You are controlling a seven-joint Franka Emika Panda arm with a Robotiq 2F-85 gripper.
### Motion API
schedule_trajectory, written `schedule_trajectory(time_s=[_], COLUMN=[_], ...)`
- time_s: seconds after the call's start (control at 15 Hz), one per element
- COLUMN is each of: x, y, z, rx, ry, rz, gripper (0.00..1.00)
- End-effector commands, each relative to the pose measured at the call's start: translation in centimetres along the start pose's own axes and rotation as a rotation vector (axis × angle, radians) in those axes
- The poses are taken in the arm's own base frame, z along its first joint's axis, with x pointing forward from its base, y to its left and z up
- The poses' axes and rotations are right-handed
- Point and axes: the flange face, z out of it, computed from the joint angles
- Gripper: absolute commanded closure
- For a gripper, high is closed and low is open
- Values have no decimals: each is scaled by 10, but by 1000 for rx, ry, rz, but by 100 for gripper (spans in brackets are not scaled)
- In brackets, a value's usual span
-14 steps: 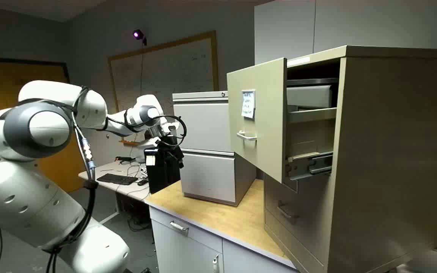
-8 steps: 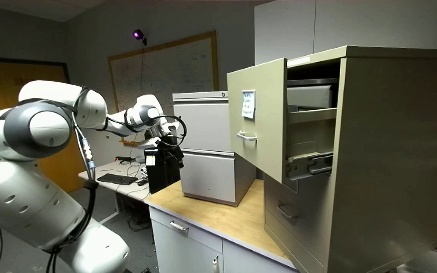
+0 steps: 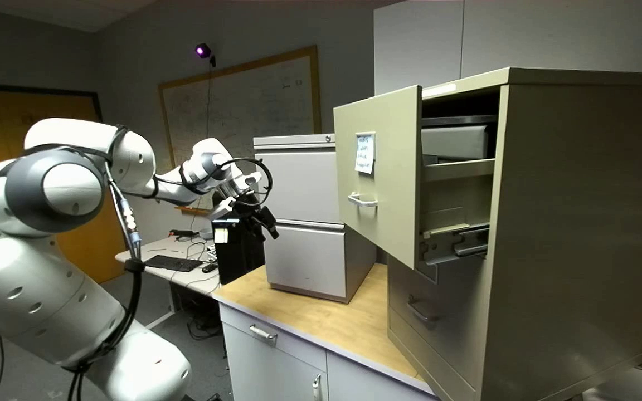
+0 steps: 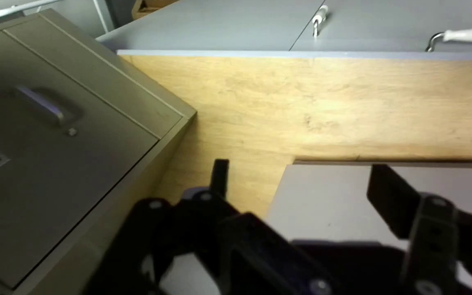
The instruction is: Close the open drawer
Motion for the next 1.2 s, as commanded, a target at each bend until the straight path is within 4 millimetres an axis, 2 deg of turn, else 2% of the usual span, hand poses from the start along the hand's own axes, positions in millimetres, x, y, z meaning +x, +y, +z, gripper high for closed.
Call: schedule_trajectory(time_s=[0.0, 0.07, 0.47, 0.73, 0.87, 1.13], x=[4, 4, -1, -2, 1, 6], y=[17, 24, 83, 134, 166, 218], z=[-21, -25, -42, -47, -47, -44], rx=[-113, -138, -245, -259, -270, -271], ry=[104, 124, 187, 209, 214, 224], rz=[107, 135, 272, 371, 446, 589], gripper=[44, 54, 99, 100, 100, 100])
